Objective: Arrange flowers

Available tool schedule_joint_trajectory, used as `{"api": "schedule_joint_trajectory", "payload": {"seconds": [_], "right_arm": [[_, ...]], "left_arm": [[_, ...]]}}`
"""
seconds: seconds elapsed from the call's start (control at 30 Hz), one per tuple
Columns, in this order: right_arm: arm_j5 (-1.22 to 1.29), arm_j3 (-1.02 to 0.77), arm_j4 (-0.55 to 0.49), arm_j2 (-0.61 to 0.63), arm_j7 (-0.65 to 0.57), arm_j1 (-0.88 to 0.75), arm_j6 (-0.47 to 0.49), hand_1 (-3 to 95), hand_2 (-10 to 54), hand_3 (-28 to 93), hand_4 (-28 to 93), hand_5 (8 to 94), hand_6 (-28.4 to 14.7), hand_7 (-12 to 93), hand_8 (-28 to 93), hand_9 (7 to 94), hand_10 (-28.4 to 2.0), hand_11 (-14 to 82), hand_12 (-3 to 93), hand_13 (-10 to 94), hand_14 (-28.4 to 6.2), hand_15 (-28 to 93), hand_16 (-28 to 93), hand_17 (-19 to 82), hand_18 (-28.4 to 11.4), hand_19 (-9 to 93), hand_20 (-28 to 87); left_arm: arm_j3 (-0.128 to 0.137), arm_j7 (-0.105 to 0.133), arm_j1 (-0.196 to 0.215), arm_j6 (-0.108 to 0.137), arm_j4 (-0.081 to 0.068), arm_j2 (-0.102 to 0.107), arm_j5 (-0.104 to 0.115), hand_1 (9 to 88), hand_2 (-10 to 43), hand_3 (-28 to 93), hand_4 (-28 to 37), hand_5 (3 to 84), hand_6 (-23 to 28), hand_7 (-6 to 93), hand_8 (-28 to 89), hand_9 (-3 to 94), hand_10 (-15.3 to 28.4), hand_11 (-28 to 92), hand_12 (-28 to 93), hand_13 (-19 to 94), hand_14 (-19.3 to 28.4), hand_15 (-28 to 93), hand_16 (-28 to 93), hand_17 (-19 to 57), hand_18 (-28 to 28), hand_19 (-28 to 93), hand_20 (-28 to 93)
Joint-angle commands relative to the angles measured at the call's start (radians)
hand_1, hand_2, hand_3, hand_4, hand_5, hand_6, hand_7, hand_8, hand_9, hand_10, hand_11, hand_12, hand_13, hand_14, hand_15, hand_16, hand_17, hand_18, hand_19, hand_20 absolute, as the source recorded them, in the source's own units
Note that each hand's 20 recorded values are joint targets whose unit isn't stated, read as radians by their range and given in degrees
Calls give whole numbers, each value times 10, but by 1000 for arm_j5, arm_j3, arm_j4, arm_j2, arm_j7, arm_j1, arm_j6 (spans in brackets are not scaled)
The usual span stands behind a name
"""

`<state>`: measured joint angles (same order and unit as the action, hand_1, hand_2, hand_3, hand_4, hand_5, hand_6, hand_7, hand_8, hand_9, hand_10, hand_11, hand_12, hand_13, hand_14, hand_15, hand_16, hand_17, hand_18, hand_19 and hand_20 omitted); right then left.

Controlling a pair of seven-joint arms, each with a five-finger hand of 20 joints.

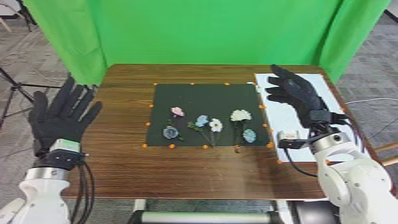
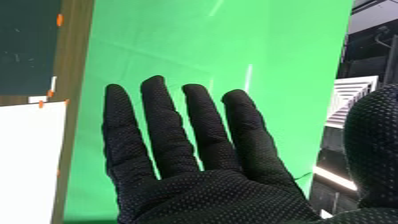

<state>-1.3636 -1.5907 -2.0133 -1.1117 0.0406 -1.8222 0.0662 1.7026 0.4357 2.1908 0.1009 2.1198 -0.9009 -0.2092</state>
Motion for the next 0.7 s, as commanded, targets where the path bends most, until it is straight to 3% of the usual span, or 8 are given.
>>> {"api": "schedule_joint_trajectory", "payload": {"seconds": [0.03, 0.53, 0.7], "right_arm": [[-3, 1, -9, -6, -3, -12, 2, 48, 96, 779, -283, 334, -32, 78, -83, 394, -139, 40, 121, 326, -170, 160, 196, 145, -200, 349, 203], [-3, 7, -4, -10, -5, -2, 12, 53, 94, 776, -282, 335, -32, 79, -83, 396, -134, 40, 122, 332, -171, 162, 198, 144, -203, 353, 205], [-2, 3, -2, -8, -7, 1, 24, 53, 93, 777, -282, 336, -32, 80, -83, 397, -135, 41, 122, 333, -171, 163, 199, 144, -203, 354, 205]], "left_arm": [[7, -16, 10, 1, 11, -5, -3, 229, 124, 620, -283, 305, 29, 109, -104, 256, 93, 98, 72, 162, 93, 194, -64, -58, 131, 283, 93], [12, -12, 12, 2, 13, -2, 9, 230, 124, 624, -283, 304, 29, 112, -103, 256, 93, 100, 73, 168, 98, 204, -60, -58, 133, 287, 93], [12, -17, 17, -2, 11, -8, -3, 224, 123, 633, -283, 305, 29, 114, -104, 255, 93, 101, 74, 172, 102, 211, -60, -58, 133, 286, 93]]}}
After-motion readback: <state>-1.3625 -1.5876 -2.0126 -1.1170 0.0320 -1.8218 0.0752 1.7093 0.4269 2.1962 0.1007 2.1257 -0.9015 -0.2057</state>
